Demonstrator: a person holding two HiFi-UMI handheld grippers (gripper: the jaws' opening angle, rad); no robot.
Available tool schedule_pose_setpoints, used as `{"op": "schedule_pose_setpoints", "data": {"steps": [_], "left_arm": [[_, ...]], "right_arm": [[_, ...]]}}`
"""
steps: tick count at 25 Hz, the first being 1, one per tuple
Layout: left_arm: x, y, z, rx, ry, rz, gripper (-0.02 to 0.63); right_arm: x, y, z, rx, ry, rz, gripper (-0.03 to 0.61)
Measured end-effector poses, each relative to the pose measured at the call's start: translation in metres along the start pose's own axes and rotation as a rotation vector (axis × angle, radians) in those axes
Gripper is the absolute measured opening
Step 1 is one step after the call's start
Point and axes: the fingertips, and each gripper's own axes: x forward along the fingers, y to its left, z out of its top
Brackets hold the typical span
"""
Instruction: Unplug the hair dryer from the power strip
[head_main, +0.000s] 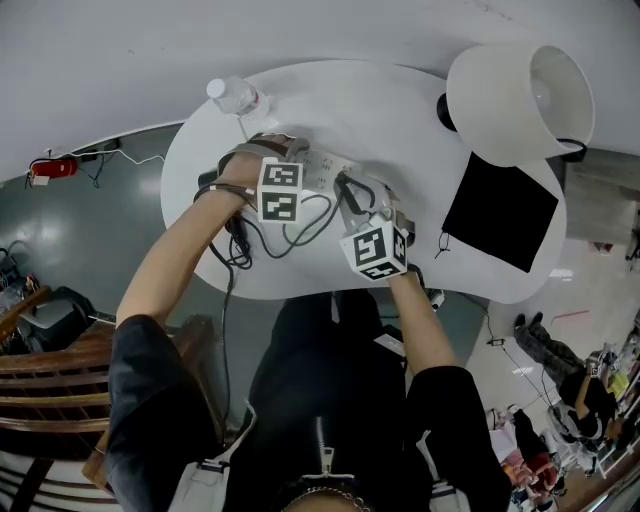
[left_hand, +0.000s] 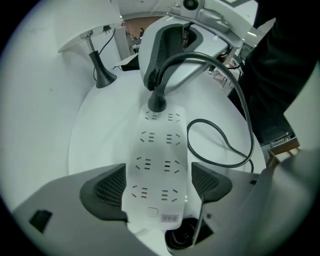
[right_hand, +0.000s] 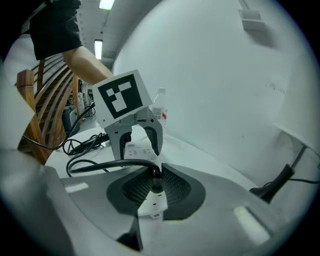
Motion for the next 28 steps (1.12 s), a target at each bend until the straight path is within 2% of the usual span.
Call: {"op": "schedule_pose_setpoints", "data": {"steps": [6, 14, 22, 25, 28], "left_arm": [[-0.016, -0.012, 0.011, -0.038, -0.021, 0.061, 0.393], [-0.05, -0.017, 0.02, -0.195, -0.102, 0.2, 0.391], [-0.083, -0.048, 0.037, -0.308, -0.156, 0.279, 0.386], [-0.1, -0.059, 0.048, -0.351, -0.188, 0.326, 0.365], [-0.115, -0.067, 0.054, -0.394, -0.211, 0.387, 0.317]], "right_arm": [[-0.02, 0.007, 0.004, 0.002, -0.022, -0.012, 0.051], [-0.048, 0.006, 0.014, -0.07, -0.058, -0.042, 0.052], [-0.087, 0.018, 0.034, -0.131, -0.109, -0.058, 0.052], [-0.103, 0.023, 0.036, -0.152, -0.121, -0.063, 0.052], [-0.117, 0.025, 0.038, -0.157, -0.141, -0.06, 0.054]]}}
